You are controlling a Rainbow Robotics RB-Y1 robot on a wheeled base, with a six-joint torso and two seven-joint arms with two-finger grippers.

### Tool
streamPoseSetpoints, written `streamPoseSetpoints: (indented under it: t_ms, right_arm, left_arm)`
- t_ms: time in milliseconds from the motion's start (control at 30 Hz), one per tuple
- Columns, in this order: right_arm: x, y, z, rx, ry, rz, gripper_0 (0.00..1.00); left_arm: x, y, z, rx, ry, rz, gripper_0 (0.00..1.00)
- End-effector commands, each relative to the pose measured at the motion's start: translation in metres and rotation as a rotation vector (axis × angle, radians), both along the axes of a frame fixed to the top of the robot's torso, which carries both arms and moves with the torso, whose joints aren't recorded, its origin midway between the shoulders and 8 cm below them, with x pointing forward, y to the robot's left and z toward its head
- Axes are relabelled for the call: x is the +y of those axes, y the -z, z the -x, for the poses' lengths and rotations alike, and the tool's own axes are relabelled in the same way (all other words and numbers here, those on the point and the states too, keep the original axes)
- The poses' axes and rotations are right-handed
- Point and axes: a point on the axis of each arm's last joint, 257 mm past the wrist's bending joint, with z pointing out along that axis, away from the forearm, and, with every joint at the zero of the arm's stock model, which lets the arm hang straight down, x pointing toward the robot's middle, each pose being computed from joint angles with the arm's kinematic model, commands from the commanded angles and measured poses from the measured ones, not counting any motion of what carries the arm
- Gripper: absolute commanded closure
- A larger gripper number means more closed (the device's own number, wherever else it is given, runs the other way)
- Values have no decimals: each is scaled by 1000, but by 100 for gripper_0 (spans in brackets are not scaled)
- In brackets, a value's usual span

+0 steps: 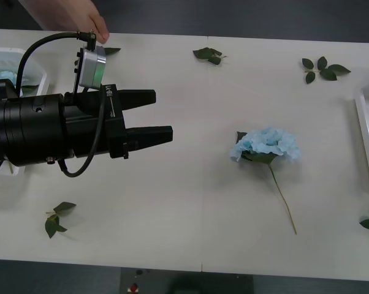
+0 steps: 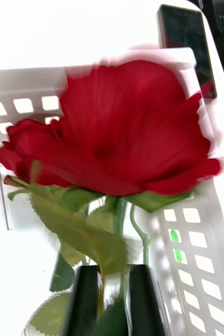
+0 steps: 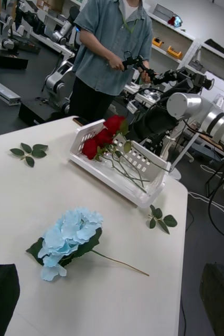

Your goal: Put the red flowers into the right box and the blue flowers into the left box

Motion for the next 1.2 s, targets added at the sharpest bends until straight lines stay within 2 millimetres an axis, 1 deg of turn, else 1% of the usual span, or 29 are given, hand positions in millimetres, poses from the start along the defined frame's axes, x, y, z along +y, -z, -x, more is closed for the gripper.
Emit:
streamPoseSetpoints:
  t_ms: [33, 67, 133, 200, 333, 400, 433, 533, 567, 600, 667, 733, 767, 800, 867, 900, 967, 1000, 1100, 1133, 1200]
  right_arm:
    - [-6, -41, -11, -42, -22, 67, 5]
    - [-5, -40, -11, -37, -26, 71, 0]
    - [-2, -37, -11, -25, -35, 71, 0]
    - [7, -35, -12, -1, -58, 73, 0]
    - [35, -38, -10, 52, -115, 56, 0]
    - [56, -40, -7, 86, -151, 32, 0]
    - [62, -39, -6, 97, -161, 29, 0]
    - [100, -38, 0, 127, -225, -47, 0]
    - [115, -35, 2, 131, -249, -87, 0]
    - [123, -32, 4, 135, -262, -110, 0]
    - [150, -26, 10, 143, -313, -174, 0]
    - [168, -19, 16, 148, -348, -214, 0]
    - [183, -13, 21, 156, -381, -234, 0]
    - [188, -11, 24, 158, -392, -238, 0]
    - [210, -4, 33, 172, -442, -229, 0]
    - [216, -1, 36, 180, -456, -224, 0]
    - [238, 10, 46, 211, -501, -206, 0]
    - [243, 12, 48, 217, -511, -201, 0]
    - [270, 26, 60, 259, -569, -185, 0]
    - [275, 28, 61, 266, -580, -181, 0]
    - [294, 38, 67, 289, -623, -162, 0]
  left_arm:
    - [1, -10, 3, -108, 13, -37, 0]
    - [1, -10, 3, -108, 13, -37, 0]
    - [1, -10, 3, -108, 13, -37, 0]
    - [1, -10, 3, -108, 13, -37, 0]
    - [1, -10, 3, -108, 13, -37, 0]
    - [1, -10, 3, -108, 13, -37, 0]
    - [1, -10, 3, -108, 13, -37, 0]
    - [1, -10, 3, -108, 13, -37, 0]
    - [1, -10, 3, -108, 13, -37, 0]
    - [1, -10, 3, -108, 13, -37, 0]
    - [1, -10, 3, -108, 13, -37, 0]
    - [1, -10, 3, -108, 13, -37, 0]
    - [1, -10, 3, -108, 13, -37, 0]
    - [1, -10, 3, -108, 13, -37, 0]
    - [1, -10, 3, -108, 13, -37, 0]
    - [1, -10, 3, -108, 13, -37, 0]
    - [1, -10, 3, -108, 13, -37, 0]
    - [1, -10, 3, -108, 13, -37, 0]
    - [1, -10, 3, -108, 13, -37, 0]
    - [1, -10, 3, -108, 13, -37, 0]
    - [1, -10, 3, -108, 13, -37, 0]
